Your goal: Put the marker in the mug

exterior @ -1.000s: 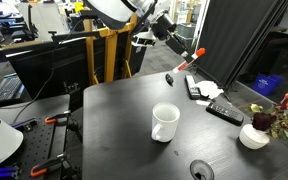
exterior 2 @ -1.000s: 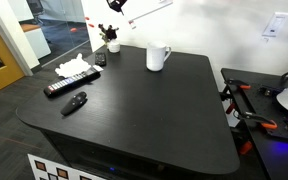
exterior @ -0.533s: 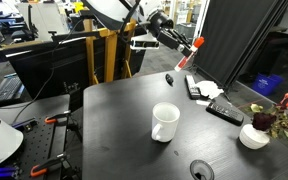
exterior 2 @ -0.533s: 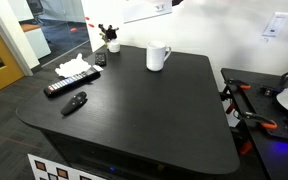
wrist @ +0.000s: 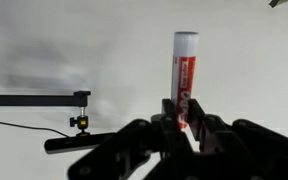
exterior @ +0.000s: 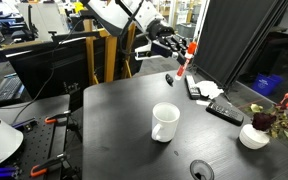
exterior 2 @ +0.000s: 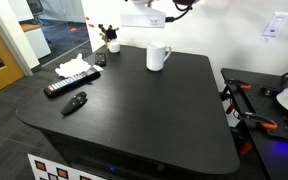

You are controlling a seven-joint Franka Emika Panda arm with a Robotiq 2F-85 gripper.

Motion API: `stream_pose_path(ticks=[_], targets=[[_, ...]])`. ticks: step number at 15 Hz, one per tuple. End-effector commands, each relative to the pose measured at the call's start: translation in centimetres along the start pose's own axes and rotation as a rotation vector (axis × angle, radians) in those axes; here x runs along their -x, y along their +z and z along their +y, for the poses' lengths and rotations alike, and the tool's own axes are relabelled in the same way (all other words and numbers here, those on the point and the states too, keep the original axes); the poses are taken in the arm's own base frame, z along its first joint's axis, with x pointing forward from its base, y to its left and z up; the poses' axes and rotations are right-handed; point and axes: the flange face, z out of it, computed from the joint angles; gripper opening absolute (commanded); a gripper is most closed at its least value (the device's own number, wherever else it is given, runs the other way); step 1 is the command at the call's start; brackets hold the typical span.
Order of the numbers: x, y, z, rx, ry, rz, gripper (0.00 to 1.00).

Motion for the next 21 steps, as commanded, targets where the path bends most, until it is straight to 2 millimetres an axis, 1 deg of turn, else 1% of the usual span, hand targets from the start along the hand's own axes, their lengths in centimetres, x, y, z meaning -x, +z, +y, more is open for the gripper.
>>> stream_pose_path(ticks=[1, 4, 10, 15, 21], targets=[[1.1, 1.2, -0.6, 0.06, 0.062, -0.014, 0.05], [2.3, 2.0, -0.5, 0.105, 0.056, -0.002, 0.05], [3.8, 2.9, 0.1, 0.176, 0.008, 0.043, 0.05], [5.4, 3.0, 0.1, 0.136, -0.052, -0.008, 0.05], [6.9, 3.4, 0.5, 0.15, -0.073, -0.016, 0.05]])
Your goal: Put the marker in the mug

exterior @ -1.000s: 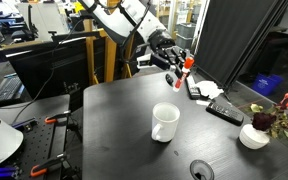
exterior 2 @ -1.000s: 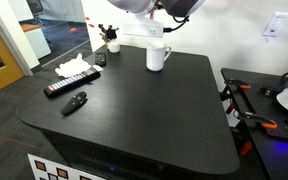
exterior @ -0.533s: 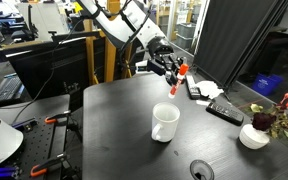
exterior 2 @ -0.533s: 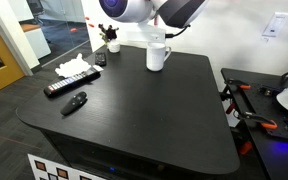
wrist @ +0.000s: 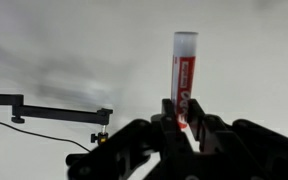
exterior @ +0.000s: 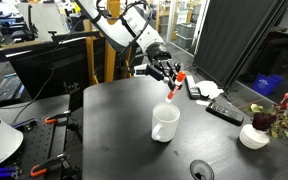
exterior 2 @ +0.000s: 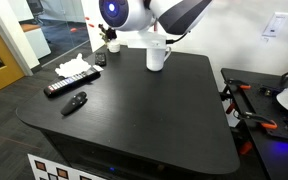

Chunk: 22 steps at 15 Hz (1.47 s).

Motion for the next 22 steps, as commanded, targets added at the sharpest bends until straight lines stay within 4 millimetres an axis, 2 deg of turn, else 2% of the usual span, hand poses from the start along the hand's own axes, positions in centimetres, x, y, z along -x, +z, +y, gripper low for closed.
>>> stream_pose_path(ticks=[1, 13, 14, 16, 20, 22], targets=[[0.6, 0.6, 0.1, 0.021, -0.025, -0.027, 0.05], [4.2, 2.2, -0.2, -0.03, -0.069, -0.094, 0.05], [4.4, 2.2, -0.2, -0.031, -0.071, -0.096, 0.44], [4.4, 2.1, -0.3, -0.031, -0.073, -0.099, 0.52], [4.0, 1.9, -0.2, -0.034, -0.064, -0.091, 0.83], [2.7, 1.3, 0.1, -0.039, -0.058, -0.1, 0.98]])
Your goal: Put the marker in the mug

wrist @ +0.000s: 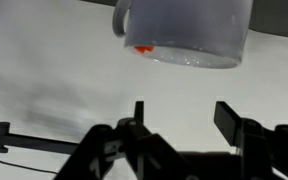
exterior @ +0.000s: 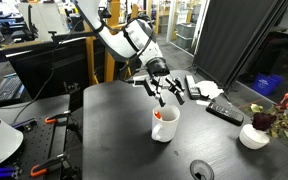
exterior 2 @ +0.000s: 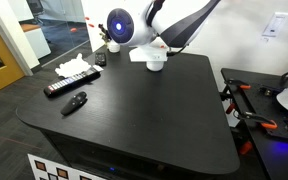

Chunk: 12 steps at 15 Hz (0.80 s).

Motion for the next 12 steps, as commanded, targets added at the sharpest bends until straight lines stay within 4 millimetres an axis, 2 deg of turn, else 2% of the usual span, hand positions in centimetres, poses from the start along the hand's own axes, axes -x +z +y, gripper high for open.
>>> stream_pose_path(ticks=[1, 5, 9, 12], targets=[[-2.4, -1.1, 0.6, -0.021, 0.006, -0.02, 1.0], [-6.3, -2.6, 1.3, -0.033, 0.008, -0.038, 1.0], [-11.4, -4.2, 1.9, -0.053, -0.04, -0.063, 1.0], [-15.2, -5.5, 2.5, -0.1, -0.14, -0.109, 1.0]])
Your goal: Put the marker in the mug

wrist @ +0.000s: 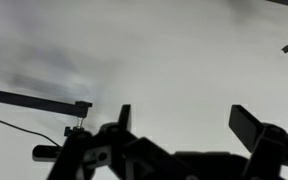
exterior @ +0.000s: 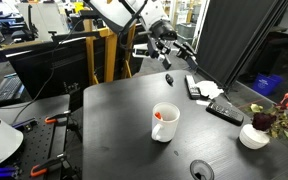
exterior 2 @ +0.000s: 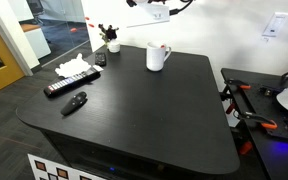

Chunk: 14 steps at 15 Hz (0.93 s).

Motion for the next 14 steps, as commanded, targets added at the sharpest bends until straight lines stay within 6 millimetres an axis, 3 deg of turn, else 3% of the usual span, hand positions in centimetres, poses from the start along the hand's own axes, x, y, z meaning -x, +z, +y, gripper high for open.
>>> stream_pose_path(ticks=[1, 4, 8, 10, 11, 14], targets=[[-4.3, -1.9, 1.7, -0.057, -0.124, -0.075, 1.0], [-6.8, -3.1, 2.4, -0.134, -0.242, -0.142, 1.0], [-9.4, -2.7, 4.4, -0.251, -0.382, -0.24, 1.0], [-9.9, -2.6, 4.7, -0.291, -0.448, -0.291, 1.0], [-9.4, -2.9, 3.4, -0.245, -0.394, -0.253, 1.0], [-9.5, -2.7, 3.5, -0.248, -0.4, -0.257, 1.0]])
